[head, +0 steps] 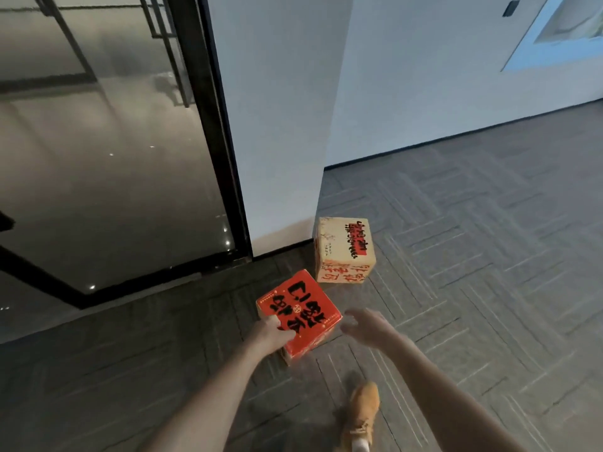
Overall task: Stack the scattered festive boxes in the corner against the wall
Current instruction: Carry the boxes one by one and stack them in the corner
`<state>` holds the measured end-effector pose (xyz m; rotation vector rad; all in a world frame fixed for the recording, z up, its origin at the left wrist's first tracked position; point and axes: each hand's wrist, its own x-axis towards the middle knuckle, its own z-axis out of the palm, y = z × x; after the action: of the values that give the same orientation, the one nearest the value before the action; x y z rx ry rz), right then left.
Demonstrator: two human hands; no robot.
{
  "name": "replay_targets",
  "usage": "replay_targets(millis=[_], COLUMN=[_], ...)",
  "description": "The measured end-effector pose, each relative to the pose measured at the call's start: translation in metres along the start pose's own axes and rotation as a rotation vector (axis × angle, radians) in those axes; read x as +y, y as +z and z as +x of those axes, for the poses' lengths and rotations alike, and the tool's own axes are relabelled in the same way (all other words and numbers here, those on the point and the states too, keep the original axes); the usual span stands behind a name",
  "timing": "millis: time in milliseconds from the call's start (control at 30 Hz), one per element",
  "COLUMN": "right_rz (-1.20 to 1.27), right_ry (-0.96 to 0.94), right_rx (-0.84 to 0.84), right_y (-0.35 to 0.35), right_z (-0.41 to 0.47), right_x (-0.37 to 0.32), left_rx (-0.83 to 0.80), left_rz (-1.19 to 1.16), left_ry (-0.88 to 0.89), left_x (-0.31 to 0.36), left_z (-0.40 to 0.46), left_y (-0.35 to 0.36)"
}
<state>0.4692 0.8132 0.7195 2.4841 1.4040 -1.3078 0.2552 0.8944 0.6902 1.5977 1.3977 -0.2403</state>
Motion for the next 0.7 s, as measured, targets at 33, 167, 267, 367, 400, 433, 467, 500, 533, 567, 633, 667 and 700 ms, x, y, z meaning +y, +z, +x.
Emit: replay_targets(millis=[33,167,267,367,400,433,467,500,533,567,633,667,700], right_rz=[-0.011,-0.073,-0.026,-0.088,-0.099,-0.105,-0.113,-0.122,-0.131,-0.134,-0.131,-0.14,-0.156], right_ry=[-0.014,-0.073,-0.076,-0.102,-0.094,-0.081,-0.061,-0.048,-0.03,-0.013,0.019,0.026,0.028], right_rx=[-0.019,-0.049,-0.092,-0.149,-0.158,-0.171,-0.189,-0.208,-0.226,-0.243,-0.28,-0.294,-0.311], right_y=[-0.015,-0.067,-0.089,-0.092,-0.09,-0.087,-0.084,-0.08,-0.075,-0.07,-0.06,-0.054,-0.047], right_z=[0.023,0.106,0.158,0.202,0.217,0.231,0.244,0.257,0.27,0.283,0.305,0.317,0.329], right_x=[0.007,0.029,0.041,0.044,0.045,0.046,0.046,0.047,0.048,0.049,0.051,0.05,0.052], left_rx=[0.019,0.079,0.075,0.113,0.132,0.143,0.154,0.156,0.157,0.161,0.161,0.165,0.165], left_rz=[-0.034,-0.17,-0.226,-0.335,-0.373,-0.409,-0.426,-0.441,-0.458,-0.473,-0.504,-0.52,-0.543], left_ry=[-0.027,-0.144,-0.253,-0.358,-0.381,-0.408,-0.421,-0.445,-0.464,-0.485,-0.526,-0.542,-0.557], left_x=[0.013,0.049,0.062,0.063,0.061,0.058,0.053,0.048,0.041,0.035,0.021,0.014,0.006], left_z=[0.016,0.071,0.099,0.12,0.128,0.137,0.147,0.156,0.166,0.176,0.196,0.208,0.22], left_y=[0.002,0.021,0.033,0.041,0.043,0.045,0.048,0.05,0.054,0.057,0.063,0.066,0.07])
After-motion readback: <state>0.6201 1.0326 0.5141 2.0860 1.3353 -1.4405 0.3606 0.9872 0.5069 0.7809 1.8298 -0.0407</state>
